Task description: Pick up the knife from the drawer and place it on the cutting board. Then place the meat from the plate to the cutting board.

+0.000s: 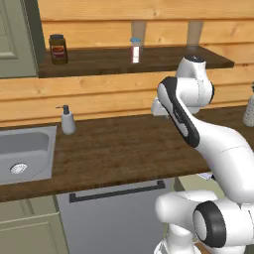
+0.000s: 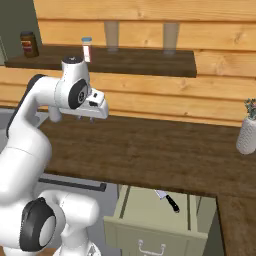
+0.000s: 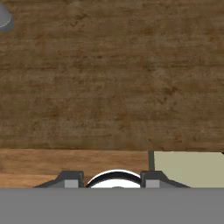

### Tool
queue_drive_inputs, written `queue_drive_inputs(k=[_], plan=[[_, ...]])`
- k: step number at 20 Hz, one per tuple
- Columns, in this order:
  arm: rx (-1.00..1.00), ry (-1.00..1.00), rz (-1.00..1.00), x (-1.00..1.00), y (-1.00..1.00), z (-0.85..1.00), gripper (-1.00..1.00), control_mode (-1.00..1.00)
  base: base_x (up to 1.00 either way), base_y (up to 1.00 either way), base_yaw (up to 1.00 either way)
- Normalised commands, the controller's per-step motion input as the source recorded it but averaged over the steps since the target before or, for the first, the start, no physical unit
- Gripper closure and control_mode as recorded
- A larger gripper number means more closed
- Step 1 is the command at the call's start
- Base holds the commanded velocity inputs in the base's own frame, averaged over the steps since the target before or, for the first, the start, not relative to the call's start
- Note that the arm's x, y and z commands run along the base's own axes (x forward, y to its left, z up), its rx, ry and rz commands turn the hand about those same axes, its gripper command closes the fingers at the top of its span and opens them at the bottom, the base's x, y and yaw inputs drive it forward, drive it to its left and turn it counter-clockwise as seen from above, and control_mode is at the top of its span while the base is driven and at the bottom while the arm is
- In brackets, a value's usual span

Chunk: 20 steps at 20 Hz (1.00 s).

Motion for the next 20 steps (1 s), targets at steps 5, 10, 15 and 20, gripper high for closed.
queue_drive_inputs(k=[5, 10, 15, 20], plan=[[0.00, 0.00, 0.00, 0.00, 0.00, 0.00, -1.00, 1.00, -0.53, -0.02, -0.05], [0.00, 0.00, 0.00, 0.00, 0.00, 0.00, -1.00, 1.00, -0.95, -0.29, -0.37], [0.00, 0.00, 0.00, 0.00, 0.00, 0.00, -1.00, 1.00, -0.34, -0.37, -0.73], [0.00, 0.00, 0.00, 0.00, 0.00, 0.00, -1.00, 1.00, -0.28, -0.17, -0.78]])
